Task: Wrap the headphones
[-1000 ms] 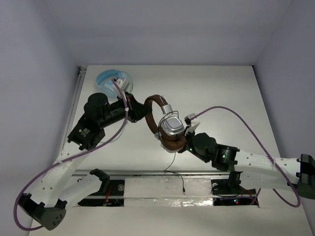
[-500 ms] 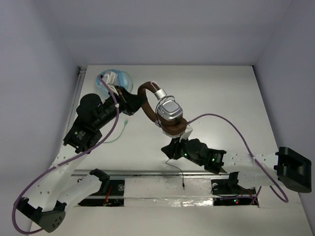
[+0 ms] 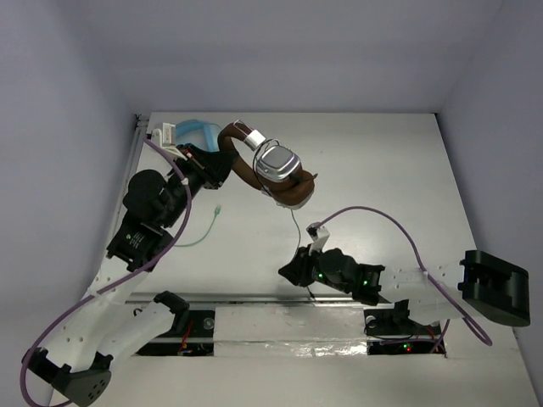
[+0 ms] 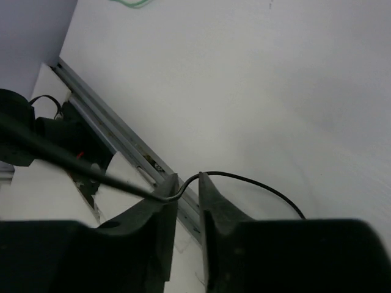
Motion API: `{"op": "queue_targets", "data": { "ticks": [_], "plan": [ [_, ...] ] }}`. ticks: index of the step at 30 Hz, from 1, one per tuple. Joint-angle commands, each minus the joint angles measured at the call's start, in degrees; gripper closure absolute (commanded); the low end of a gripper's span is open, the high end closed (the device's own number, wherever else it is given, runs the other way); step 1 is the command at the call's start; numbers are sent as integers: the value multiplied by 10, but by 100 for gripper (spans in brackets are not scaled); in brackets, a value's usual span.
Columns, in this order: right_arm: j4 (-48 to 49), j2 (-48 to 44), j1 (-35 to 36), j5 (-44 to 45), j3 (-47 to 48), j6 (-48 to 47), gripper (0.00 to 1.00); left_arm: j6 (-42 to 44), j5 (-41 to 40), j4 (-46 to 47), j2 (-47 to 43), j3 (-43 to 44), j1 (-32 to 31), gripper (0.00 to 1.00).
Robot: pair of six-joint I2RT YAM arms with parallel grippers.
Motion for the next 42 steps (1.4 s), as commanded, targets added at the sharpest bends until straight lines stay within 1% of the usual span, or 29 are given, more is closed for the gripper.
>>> {"op": "queue_targets", "data": {
  "ticks": [1,2,3,4,5,8,9,11,14,15,16,17,18,20,21,22,23,24,25,26,28,30,31,34,35,37,39,42],
  "plan": [
    [59,14,9,4,-7,20,77,-33,-39,77,-5,-3,1,100],
    [59,18,9,1,-4,16,84,-36,-41,84,-3,-8,1,100],
    [57,22,17,-3,3,12,98,-40,-44,95,-1,-12,1,100],
    [46,23,17,-3,10,8,100,-45,-44,103,0,-17,1,100],
    [39,22,34,3,16,3,100,-56,-43,112,1,-27,1,100],
    [17,18,47,11,32,-4,100,-73,-44,128,2,-38,1,100],
    [3,17,56,12,36,-4,100,-75,-65,136,2,-41,1,100],
    [-12,10,70,25,46,-6,100,-78,-76,138,2,-43,1,100],
    [-47,1,99,47,55,1,100,-64,-121,118,0,-33,1,100],
    [-78,-3,114,50,62,3,100,-51,-159,111,-1,-32,1,100],
    [-100,-3,126,55,72,4,100,-42,-180,109,-1,-34,1,100],
    [-123,-3,139,74,96,6,100,-39,-199,104,0,-35,1,100],
    [-165,-3,167,92,111,7,100,-37,-230,105,1,-45,1,100],
    [-199,0,196,104,137,18,100,-30,-273,114,1,-60,1,100],
    [-217,3,211,113,167,22,100,-31,-301,115,4,-75,1,100],
    [-253,10,242,122,183,26,100,-24,-318,114,9,-80,1,100],
    [-272,15,256,139,199,31,100,-19,-338,113,13,-86,1,100],
    [-295,22,270,149,232,34,100,-19,-355,106,16,-96,1,100],
    [-342,28,284,162,248,39,100,-17,-368,103,19,-102,1,100],
    [-363,40,306,181,265,46,100,-11,-374,101,22,-107,1,100],
    [-423,48,323,198,307,52,100,-13,-388,89,20,-131,1,100],
    [-455,48,334,214,328,57,100,-13,-402,74,11,-160,-4,100],
    [-484,45,334,221,344,59,100,-11,-413,65,9,-169,-12,100],
    [-526,19,334,253,363,47,100,-9,-460,28,1,-203,-47,100],
    [-533,12,334,270,379,30,100,-11,-470,21,1,-222,-74,100],
    [-549,0,334,291,400,10,100,-20,-503,1,11,-239,-108,100],
    [-558,3,334,322,436,-27,100,-49,-544,-48,37,-255,-153,100],
    [-578,9,327,359,467,-61,100,-78,-539,-64,52,-286,-188,100]
  ]
}}
